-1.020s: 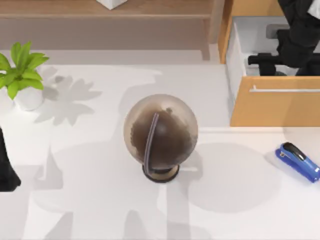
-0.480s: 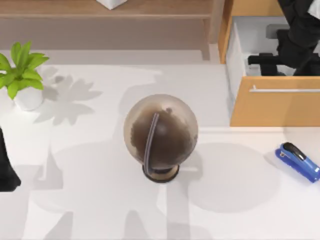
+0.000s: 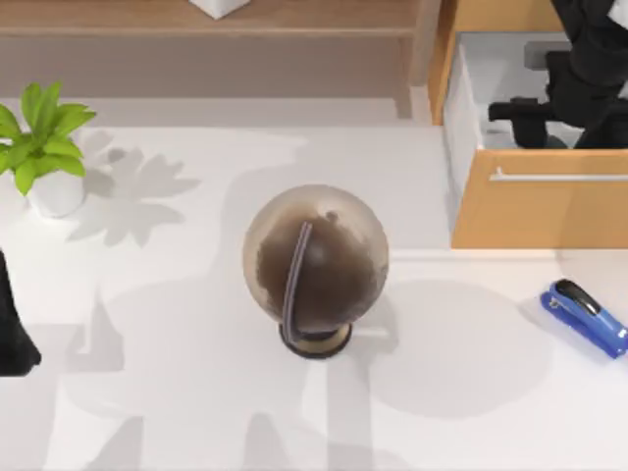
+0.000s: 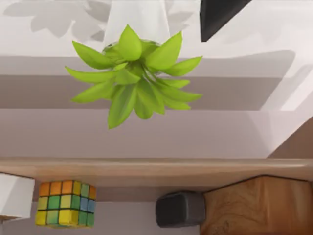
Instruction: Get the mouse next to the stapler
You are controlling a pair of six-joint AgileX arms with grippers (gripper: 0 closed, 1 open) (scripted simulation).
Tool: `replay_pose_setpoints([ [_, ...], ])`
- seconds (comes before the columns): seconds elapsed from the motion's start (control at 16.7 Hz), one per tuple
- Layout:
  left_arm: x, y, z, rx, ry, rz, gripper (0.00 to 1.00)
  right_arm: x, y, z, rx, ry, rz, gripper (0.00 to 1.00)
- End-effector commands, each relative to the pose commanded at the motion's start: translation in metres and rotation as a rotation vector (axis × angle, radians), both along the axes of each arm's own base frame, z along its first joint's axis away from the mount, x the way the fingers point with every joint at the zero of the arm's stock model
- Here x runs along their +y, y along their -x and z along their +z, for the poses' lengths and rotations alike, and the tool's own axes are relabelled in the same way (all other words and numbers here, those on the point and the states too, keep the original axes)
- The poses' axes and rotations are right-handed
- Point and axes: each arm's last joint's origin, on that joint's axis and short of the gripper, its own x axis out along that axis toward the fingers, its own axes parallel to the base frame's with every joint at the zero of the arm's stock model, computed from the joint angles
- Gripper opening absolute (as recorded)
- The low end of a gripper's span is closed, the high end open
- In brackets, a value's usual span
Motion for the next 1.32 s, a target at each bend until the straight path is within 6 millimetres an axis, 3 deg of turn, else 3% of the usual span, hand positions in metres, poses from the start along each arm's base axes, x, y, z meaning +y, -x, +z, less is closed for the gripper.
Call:
replay_pose_setpoints([
  [0.24,0.000,0.000,0.000,0.000,0.000,0.000,1.00,-0.001,0.015,0.040,-0.035,0.005,0.025,0.00],
  [0.42,0.000,0.000,0.000,0.000,0.000,0.000,1.00,-0.010,0.030,0.085,-0.121,0.002,0.031,0.00],
  [0.6,0.000,0.000,0.000,0.000,0.000,0.000,1.00,-0.024,0.052,0.128,-0.215,-0.002,0.025,0.00],
  [0.78,0.000,0.000,0.000,0.000,0.000,0.000,1.00,-0.039,0.081,0.156,-0.268,-0.002,0.018,0.00],
  [1.02,0.000,0.000,0.000,0.000,0.000,0.000,1.00,-0.058,0.121,0.165,-0.271,0.000,0.013,0.00],
  [1.32,0.000,0.000,0.000,0.000,0.000,0.000,1.00,-0.075,0.163,0.137,-0.191,0.000,0.013,0.00],
])
